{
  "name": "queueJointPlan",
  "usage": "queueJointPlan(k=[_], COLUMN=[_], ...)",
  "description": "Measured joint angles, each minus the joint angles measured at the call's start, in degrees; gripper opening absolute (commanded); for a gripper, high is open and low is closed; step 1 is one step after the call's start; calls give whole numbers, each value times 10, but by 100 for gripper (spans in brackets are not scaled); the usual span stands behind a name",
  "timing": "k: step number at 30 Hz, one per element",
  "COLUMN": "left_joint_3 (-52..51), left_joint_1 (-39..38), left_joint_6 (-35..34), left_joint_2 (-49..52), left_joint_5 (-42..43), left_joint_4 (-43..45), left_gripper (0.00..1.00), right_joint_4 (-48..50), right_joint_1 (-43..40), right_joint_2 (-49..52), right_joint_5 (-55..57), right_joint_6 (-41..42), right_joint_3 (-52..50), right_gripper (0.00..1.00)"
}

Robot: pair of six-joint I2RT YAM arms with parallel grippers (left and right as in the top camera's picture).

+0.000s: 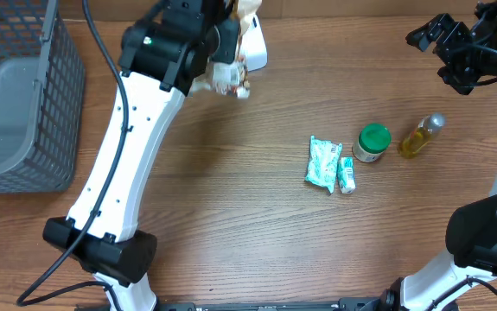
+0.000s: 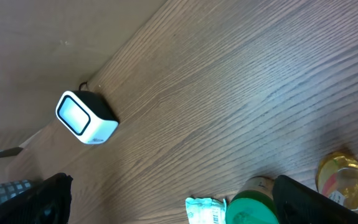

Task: Scan the item barcode
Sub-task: 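Raise the brown bag toward the white scanner with the left gripper, then hold the brown bag's barcode in front of the scanner window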

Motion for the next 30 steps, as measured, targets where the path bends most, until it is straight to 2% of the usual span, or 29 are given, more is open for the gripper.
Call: queueJointPlan(k=[6,10,15,19,25,30], left_joint_3=[2,2,2,2,2,2], left_joint_1=[0,-1,-12,-41,-87,-106], left_joint_6=[61,78,100,145,296,449], left_joint_2=[4,19,67,124,228,314], left_joint_5=[2,-38,-145,-263,-410,-473], left_joint_4=[74,119,194,299,523,704], left_gripper=[4,4,4,4,4,5], right_joint_4=[0,0,0,0,0,0], right_joint_1=[0,0,0,0,0,0], right_joint_2=[0,0,0,0,0,0], right_joint_5=[0,0,0,0,0,0], right_joint_6=[0,0,0,0,0,0], right_joint_3=[0,0,0,0,0,0], right_gripper=[100,100,100,100,100,100])
